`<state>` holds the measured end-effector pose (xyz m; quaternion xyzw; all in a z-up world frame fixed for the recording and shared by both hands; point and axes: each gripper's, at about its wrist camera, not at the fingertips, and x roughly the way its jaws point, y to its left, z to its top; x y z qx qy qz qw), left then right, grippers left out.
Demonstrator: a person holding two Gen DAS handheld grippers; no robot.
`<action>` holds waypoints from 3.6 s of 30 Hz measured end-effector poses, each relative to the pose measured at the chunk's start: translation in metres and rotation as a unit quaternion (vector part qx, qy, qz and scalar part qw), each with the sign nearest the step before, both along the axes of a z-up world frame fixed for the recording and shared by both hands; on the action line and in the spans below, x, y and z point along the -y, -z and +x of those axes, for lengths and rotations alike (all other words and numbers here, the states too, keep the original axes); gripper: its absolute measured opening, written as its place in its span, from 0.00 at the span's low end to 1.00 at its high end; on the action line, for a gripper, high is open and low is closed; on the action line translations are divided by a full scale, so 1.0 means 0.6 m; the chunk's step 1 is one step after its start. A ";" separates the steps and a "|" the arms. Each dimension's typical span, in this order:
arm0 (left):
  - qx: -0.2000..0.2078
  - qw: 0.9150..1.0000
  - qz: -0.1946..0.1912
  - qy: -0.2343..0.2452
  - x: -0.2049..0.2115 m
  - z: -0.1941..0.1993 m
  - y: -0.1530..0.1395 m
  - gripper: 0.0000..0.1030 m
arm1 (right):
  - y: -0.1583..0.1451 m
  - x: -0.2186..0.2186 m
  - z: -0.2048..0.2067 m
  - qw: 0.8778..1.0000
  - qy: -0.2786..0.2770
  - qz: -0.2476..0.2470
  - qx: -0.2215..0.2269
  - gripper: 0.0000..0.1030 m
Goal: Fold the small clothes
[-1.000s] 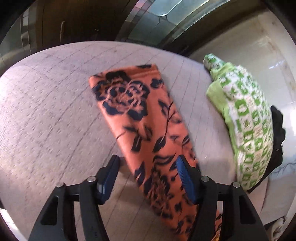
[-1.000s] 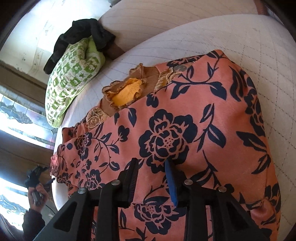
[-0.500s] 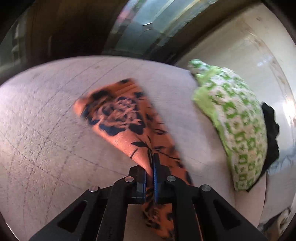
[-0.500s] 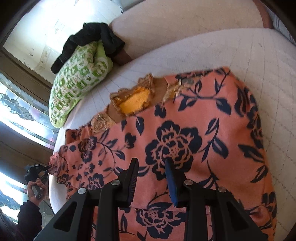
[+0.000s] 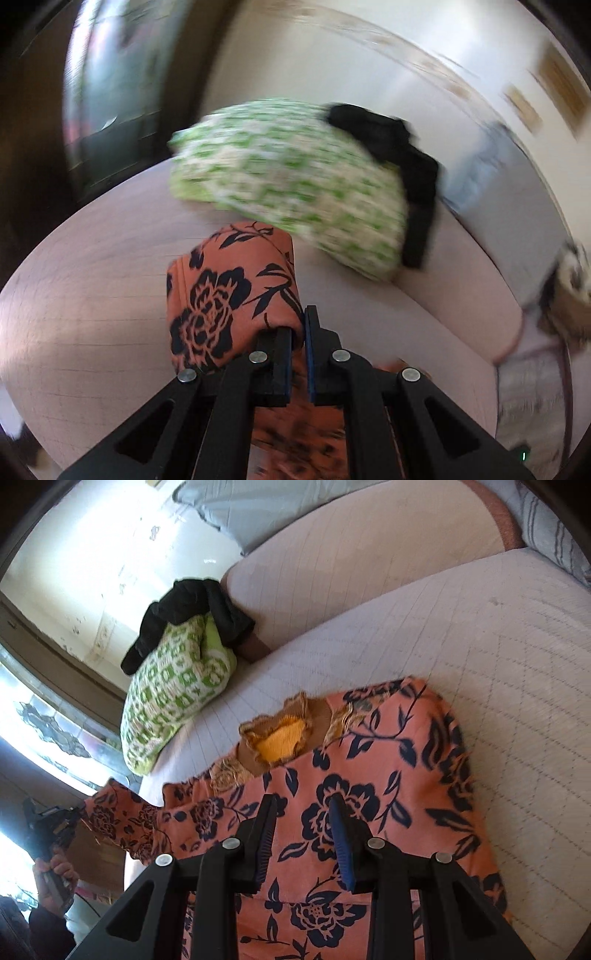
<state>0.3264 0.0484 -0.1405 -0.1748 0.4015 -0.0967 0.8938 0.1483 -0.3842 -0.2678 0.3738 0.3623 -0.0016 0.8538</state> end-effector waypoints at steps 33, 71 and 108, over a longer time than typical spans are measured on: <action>-0.034 0.980 0.176 0.091 0.210 -0.079 0.114 0.63 | -0.035 0.014 -0.009 0.999 -0.036 0.021 0.030 0.72; 0.002 0.972 0.235 0.012 0.127 -0.108 0.287 0.73 | 0.014 0.071 -0.094 0.993 0.106 0.004 -0.057 0.26; 0.067 0.957 0.274 0.073 0.105 -0.452 0.093 0.94 | -0.132 -0.076 -0.322 0.994 -0.025 -0.095 0.042 0.73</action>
